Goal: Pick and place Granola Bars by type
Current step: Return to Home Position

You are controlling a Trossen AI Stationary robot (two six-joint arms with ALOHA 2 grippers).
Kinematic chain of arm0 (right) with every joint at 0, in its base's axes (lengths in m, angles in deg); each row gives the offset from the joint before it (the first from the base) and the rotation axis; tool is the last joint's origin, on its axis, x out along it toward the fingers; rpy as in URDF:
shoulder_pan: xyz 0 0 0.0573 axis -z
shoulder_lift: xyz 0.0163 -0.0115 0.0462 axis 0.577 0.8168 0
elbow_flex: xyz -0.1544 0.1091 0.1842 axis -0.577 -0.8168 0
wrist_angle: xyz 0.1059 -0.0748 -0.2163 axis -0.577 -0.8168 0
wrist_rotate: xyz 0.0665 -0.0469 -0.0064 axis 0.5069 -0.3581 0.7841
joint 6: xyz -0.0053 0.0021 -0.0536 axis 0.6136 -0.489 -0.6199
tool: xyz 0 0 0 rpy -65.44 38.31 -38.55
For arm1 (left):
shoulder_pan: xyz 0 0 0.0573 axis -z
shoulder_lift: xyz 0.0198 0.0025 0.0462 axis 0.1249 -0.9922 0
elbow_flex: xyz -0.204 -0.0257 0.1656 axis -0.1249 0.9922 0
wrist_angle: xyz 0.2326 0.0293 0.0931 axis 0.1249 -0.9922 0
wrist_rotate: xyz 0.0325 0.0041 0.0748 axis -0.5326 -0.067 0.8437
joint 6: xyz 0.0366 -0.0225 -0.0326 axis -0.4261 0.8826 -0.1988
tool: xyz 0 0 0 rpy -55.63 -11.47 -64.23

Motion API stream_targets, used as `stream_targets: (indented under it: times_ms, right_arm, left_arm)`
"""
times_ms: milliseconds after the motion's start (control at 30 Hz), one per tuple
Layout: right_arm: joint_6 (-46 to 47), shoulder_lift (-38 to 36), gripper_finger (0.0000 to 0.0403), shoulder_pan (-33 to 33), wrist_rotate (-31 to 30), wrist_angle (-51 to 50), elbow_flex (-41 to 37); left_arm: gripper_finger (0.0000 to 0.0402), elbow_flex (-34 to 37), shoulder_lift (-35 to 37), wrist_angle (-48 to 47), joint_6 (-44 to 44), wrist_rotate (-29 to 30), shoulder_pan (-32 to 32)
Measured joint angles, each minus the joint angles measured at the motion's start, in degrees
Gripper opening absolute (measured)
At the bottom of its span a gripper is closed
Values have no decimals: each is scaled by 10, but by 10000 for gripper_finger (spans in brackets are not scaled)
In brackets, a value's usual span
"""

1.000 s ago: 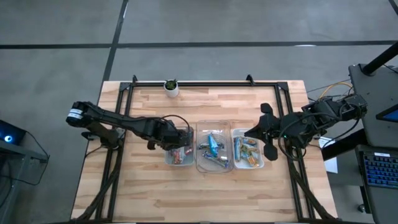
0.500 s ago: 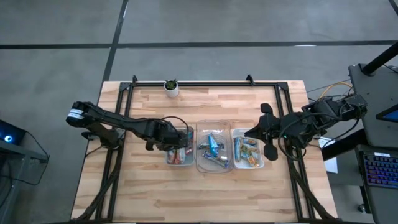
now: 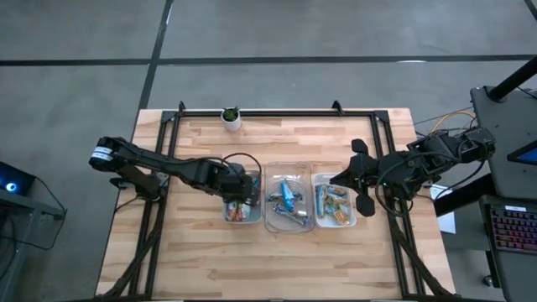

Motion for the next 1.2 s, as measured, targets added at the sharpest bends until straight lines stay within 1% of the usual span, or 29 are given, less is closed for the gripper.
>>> stream_targets:
  times_ms: [67, 100, 200, 300, 367, 433, 567, 700, 833, 867, 933, 1033, 1100, 1200]
  right_arm:
    - [0, 0, 9, 0, 0, 0, 0]
    - [0, 0, 9, 0, 0, 0, 0]
    - [-12, 0, 9, 0, -8, 0, 0]
    - [-4, 0, 9, 0, -14, 0, 0]
    - [8, 0, 9, 0, -15, 0, 0]
    - [9, 0, 9, 0, -15, 0, 0]
    - [7, 0, 9, 0, -15, 0, 0]
    - [7, 0, 9, 0, -15, 1, 0]
    - [7, 0, 9, 0, -15, 21, 0]
    - [3, 0, 9, 0, -15, 31, 0]
    - [-10, 0, 9, 0, -16, 50, 0]
    - [-58, -2, 9, 0, -16, 86, 0]
    - [-90, -5, 9, 0, -14, 109, 0]
    - [-115, -16, 9, 0, 5, 128, 0]
  left_arm:
    - [14, 0, 0, 7, -15, 9, 0]
    - [8, 0, 0, 10, -25, 13, 0]
    - [2, -1, 0, 11, -81, 16, 0]
    - [1, -18, 0, 12, -175, 12, 0]
    - [1, -35, 1, 12, -246, -9, 0]
    - [1, -57, 2, 11, -302, -43, 0]
    - [0, -99, 3, 13, -354, -58, 0]
    - [0, -126, 3, 16, -371, -57, 0]
    - [0, -151, 3, 20, -403, -33, 0]
    - [0, -156, 3, 20, -429, -23, 0]
    - [0, -167, 5, 21, -512, -7, 5]
    - [0, -172, 20, 27, -619, 14, 12]
    - [0, -166, 38, 42, -656, 12, 12]
    - [0, -145, 74, 76, -686, 2, 11]
